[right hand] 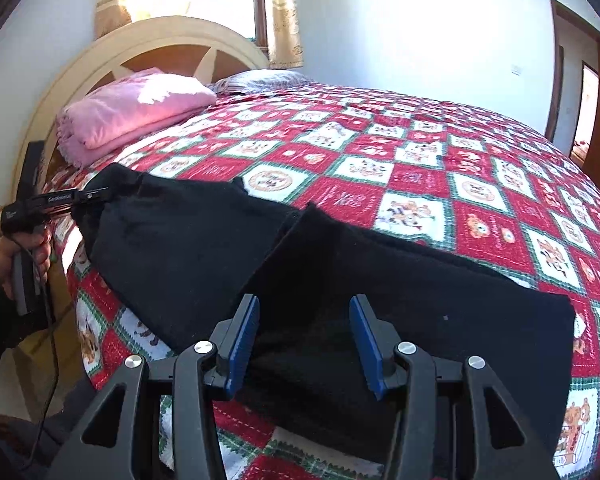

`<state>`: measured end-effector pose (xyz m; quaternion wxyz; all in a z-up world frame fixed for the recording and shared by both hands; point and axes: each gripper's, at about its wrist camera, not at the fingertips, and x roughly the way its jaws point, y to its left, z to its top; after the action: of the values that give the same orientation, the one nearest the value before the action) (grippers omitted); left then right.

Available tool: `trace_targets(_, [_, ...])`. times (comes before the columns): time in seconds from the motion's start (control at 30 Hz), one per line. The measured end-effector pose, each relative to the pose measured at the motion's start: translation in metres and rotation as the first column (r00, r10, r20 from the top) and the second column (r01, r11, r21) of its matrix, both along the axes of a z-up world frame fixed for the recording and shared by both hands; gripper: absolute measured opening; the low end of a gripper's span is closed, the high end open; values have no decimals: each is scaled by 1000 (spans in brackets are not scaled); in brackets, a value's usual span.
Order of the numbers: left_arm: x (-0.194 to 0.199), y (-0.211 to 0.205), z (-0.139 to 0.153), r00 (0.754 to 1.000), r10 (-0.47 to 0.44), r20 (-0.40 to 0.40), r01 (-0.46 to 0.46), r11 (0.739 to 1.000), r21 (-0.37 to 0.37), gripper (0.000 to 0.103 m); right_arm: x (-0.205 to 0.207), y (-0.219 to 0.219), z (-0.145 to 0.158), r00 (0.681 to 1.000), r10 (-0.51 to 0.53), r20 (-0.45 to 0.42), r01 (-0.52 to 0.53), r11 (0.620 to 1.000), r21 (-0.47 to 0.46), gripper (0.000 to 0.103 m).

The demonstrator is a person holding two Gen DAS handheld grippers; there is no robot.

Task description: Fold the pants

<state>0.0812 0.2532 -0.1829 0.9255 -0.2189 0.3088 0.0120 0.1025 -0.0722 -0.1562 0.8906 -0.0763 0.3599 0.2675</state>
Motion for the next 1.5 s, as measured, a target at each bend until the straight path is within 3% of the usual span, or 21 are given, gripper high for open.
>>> trace_targets(0.5, [-12, -22, 52, 983, -79, 164, 90, 994, -60, 22, 14, -24, 6, 993, -114, -43, 114, 993, 2, 51])
trace_targets(0.67, [-14, -49, 76, 967, -138, 214, 148, 988, -34, 22, 18, -33, 2, 986, -144, -84, 141, 989, -41, 51])
trace_targets(0.87, [-16, -85, 96, 943, -214, 257, 229, 973, -31, 22, 23, -34, -11, 979, -142, -146, 129, 987, -91, 54])
trace_targets(1.0, [-17, -101, 104, 929, -252, 270, 267, 963, -21, 22, 17, -28, -9, 984, -87, -156, 84, 996, -24, 54])
trace_targets(1.07, [-17, -109, 106, 923, -271, 274, 285, 958, -12, 22, 12, -14, -18, 984, -45, -172, 30, 996, -90, 57])
trace_targets(1.17, [-17, -122, 110, 913, -300, 277, 313, 950, -6, 22, -4, 2, -20, 995, 13, -98, -33, 977, -211, 58])
trace_targets(1.3, [-14, -143, 117, 896, -345, 280, 356, 934, 10, 22, -3, -25, -2, 993, 8, -116, -18, 996, -82, 58])
trace_targets(1.5, [-3, -190, 126, 856, -438, 274, 446, 894, 38, 22, 8, -94, 29, 984, -175, -41, 174, 985, -19, 59])
